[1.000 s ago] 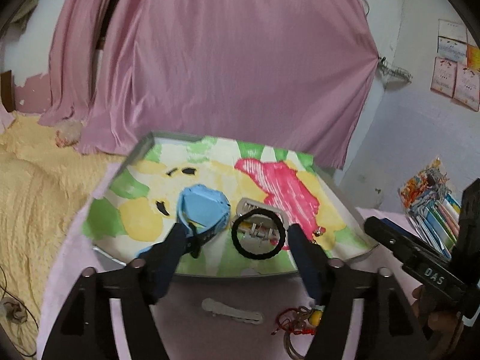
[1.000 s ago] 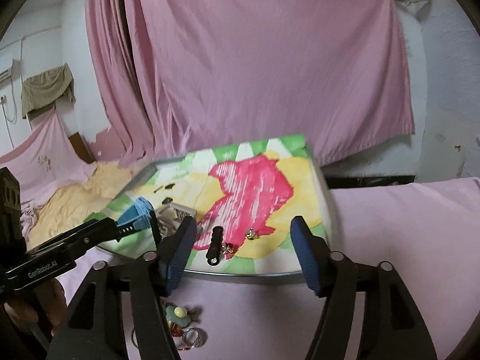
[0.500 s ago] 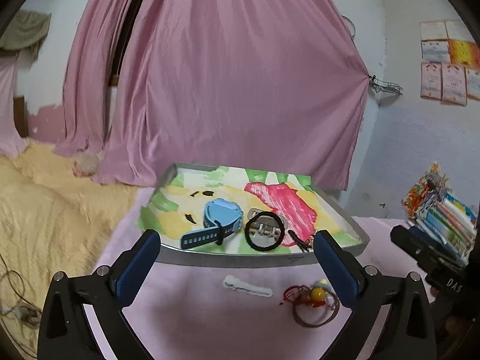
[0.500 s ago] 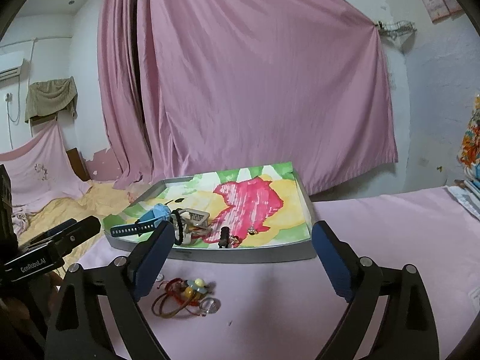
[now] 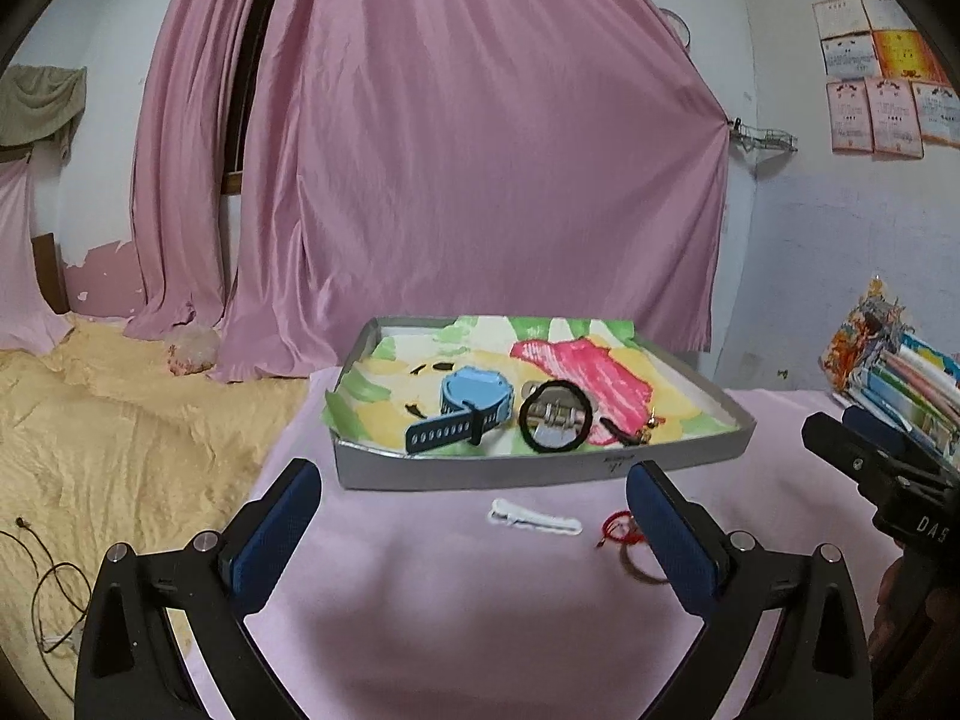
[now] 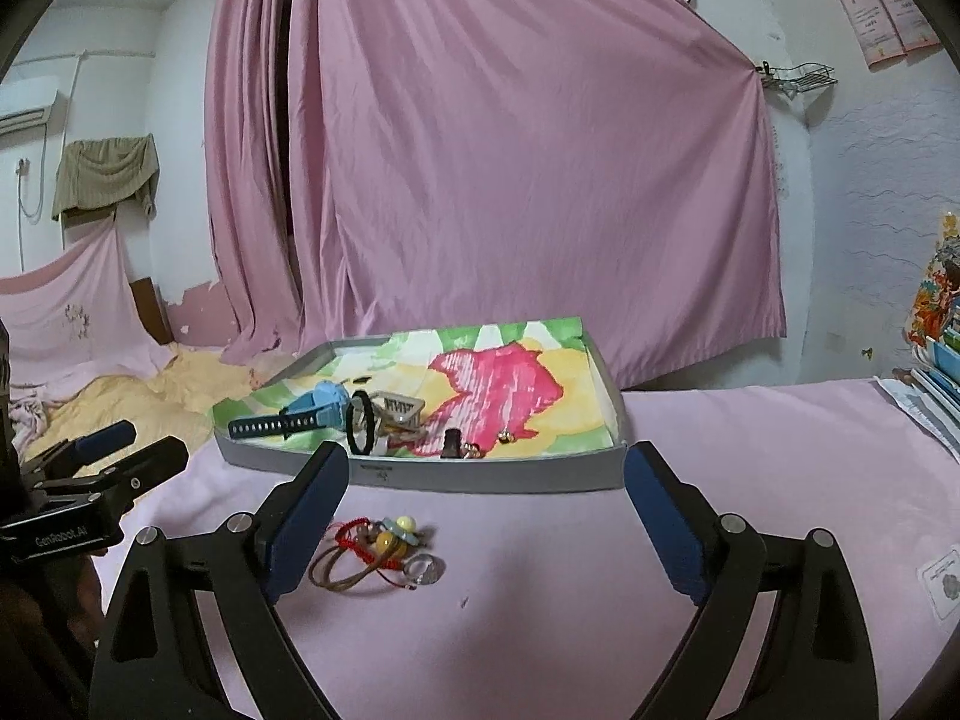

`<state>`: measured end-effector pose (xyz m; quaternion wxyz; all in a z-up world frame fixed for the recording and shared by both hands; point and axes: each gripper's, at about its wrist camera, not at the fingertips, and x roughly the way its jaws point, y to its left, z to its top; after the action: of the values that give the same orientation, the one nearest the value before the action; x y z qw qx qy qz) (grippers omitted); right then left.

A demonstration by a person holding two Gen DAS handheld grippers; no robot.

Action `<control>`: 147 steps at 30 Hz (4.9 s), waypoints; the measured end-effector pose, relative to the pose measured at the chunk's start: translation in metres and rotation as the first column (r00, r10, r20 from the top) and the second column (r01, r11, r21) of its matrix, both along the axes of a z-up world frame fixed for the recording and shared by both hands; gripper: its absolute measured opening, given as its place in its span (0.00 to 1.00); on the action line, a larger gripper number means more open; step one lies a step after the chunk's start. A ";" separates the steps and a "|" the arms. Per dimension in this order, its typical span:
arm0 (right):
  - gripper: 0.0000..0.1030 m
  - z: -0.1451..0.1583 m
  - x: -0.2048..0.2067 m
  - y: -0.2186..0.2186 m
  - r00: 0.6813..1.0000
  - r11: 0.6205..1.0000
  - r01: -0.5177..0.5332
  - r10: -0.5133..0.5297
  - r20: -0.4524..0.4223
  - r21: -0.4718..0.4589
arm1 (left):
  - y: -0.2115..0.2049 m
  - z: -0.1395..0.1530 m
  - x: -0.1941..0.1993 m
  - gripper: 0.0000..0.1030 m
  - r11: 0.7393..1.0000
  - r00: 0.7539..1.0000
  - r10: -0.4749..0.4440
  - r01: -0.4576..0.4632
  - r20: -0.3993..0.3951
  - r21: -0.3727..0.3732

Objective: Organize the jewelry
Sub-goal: 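Withdraw both open tools from the tray back over the table, then move the right tool to the silver ring while the left tool approaches the white hair clip, then grasp the silver ring with the right tool while the left tool grasps the white hair clip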

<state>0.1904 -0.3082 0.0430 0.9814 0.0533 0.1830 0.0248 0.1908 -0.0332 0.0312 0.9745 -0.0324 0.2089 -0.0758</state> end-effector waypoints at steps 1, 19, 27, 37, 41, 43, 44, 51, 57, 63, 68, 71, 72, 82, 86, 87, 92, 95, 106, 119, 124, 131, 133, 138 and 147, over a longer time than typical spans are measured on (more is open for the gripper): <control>0.88 -0.001 0.001 0.001 1.000 1.000 -0.005 0.005 -0.012 -0.003 | 0.000 -0.001 0.001 0.99 1.000 1.000 -0.002 0.002 -0.007 0.004; 0.88 -0.023 0.027 0.006 0.972 0.998 -0.068 0.063 -0.224 -0.013 | -0.005 -0.021 0.029 0.99 0.995 0.975 -0.057 0.073 -0.215 0.067; 0.87 -0.041 0.045 0.001 0.933 0.998 -0.061 0.051 -0.357 -0.015 | -0.009 -0.034 0.045 0.99 0.992 0.941 -0.072 0.101 -0.330 0.072; 0.61 -0.047 0.059 0.016 0.897 0.988 -0.145 0.105 -0.430 -0.061 | -0.019 -0.041 0.058 0.99 0.987 0.923 -0.076 0.123 -0.377 0.104; 0.53 -0.048 0.063 0.022 0.882 0.982 -0.178 0.131 -0.453 -0.064 | -0.023 -0.042 0.063 0.99 0.984 0.917 -0.088 0.140 -0.388 0.109; 0.50 -0.049 0.064 0.024 0.877 0.980 -0.189 0.139 -0.459 -0.063 | -0.025 -0.042 0.066 0.99 0.982 0.914 -0.095 0.150 -0.394 0.111; 0.47 -0.049 0.064 0.024 0.875 0.979 -0.193 0.143 -0.462 -0.062 | -0.026 -0.042 0.067 0.98 0.982 0.914 -0.099 0.155 -0.393 0.112; 0.37 -0.052 0.069 0.031 0.858 0.971 -0.230 0.171 -0.484 -0.066 | -0.029 -0.045 0.080 0.85 0.978 0.893 -0.134 0.190 -0.429 0.090; 0.29 -0.052 0.072 0.034 0.855 0.967 -0.249 0.191 -0.482 -0.058 | -0.030 -0.045 0.088 0.84 0.977 0.879 -0.160 0.207 -0.450 0.056; 0.25 -0.053 0.074 0.034 0.854 0.967 -0.249 0.190 -0.485 -0.060 | -0.033 -0.045 0.097 0.78 0.976 0.877 -0.161 0.209 -0.452 0.057; 0.23 -0.053 0.074 0.033 0.854 0.968 -0.246 0.191 -0.484 -0.051 | -0.035 -0.044 0.101 0.64 0.977 0.880 -0.163 0.208 -0.445 0.054; 0.23 -0.053 0.074 0.032 0.853 0.968 -0.247 0.194 -0.484 -0.047 | -0.035 -0.043 0.103 0.55 0.978 0.883 -0.164 0.205 -0.440 0.048; 0.23 -0.053 0.074 0.032 0.853 0.968 -0.247 0.195 -0.484 -0.046 | -0.035 -0.043 0.103 0.53 0.978 0.884 -0.163 0.205 -0.438 0.049; 0.18 -0.053 0.074 0.031 0.851 0.968 -0.251 0.206 -0.483 -0.029 | -0.038 -0.040 0.098 0.21 0.971 0.884 -0.196 0.236 -0.424 0.043; 0.13 -0.053 0.074 0.030 0.851 0.967 -0.253 0.207 -0.482 -0.030 | -0.038 -0.039 0.092 0.18 0.971 0.886 -0.199 0.236 -0.418 0.037; 0.13 -0.053 0.074 0.030 0.851 0.967 -0.253 0.208 -0.482 -0.030 | -0.037 -0.039 0.090 0.17 0.972 0.888 -0.198 0.233 -0.415 0.035; 0.09 -0.054 0.071 0.030 0.854 0.967 -0.253 0.211 -0.475 -0.026 | -0.033 -0.036 0.081 0.12 0.975 0.895 -0.199 0.221 -0.398 0.009; 0.05 -0.055 0.070 0.029 0.856 0.968 -0.250 0.211 -0.471 -0.020 | -0.032 -0.033 0.074 0.10 0.975 0.901 -0.206 0.222 -0.381 -0.003; 0.05 -0.055 0.077 0.026 0.849 0.970 -0.243 0.220 -0.480 0.015 | -0.040 -0.039 0.053 0.05 0.962 0.881 -0.263 0.271 -0.392 -0.037; 0.26 -0.052 0.091 0.038 0.840 0.955 -0.290 0.224 -0.494 -0.061 | -0.053 -0.047 0.050 0.03 0.947 0.855 -0.297 0.321 -0.426 -0.016; 0.25 -0.052 0.094 0.038 0.844 0.953 -0.294 0.223 -0.489 -0.073 | -0.056 -0.047 0.051 0.03 0.945 0.853 -0.301 0.326 -0.426 -0.016; 0.17 -0.052 0.093 0.036 0.842 0.952 -0.299 0.235 -0.486 -0.059 | -0.059 -0.047 0.051 0.03 0.943 0.851 -0.310 0.332 -0.424 -0.022; 0.17 -0.052 0.092 0.034 0.843 0.954 -0.295 0.235 -0.484 -0.051 | -0.058 -0.047 0.051 0.02 0.942 0.851 -0.316 0.332 -0.419 -0.035; 0.17 -0.051 0.084 0.024 0.855 0.962 -0.272 0.228 -0.465 -0.027 | -0.055 -0.045 0.049 0.02 0.944 0.862 -0.320 0.324 -0.393 -0.058; 0.17 -0.040 0.075 0.015 0.888 0.971 -0.238 0.219 -0.404 0.003 | -0.052 -0.025 0.042 0.02 0.952 0.911 -0.302 0.301 -0.282 -0.049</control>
<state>0.2650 -0.2934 0.0034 0.9141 0.0126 0.3858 0.1244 0.2325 -0.0848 0.0062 0.9104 -0.0129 0.3500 -0.2200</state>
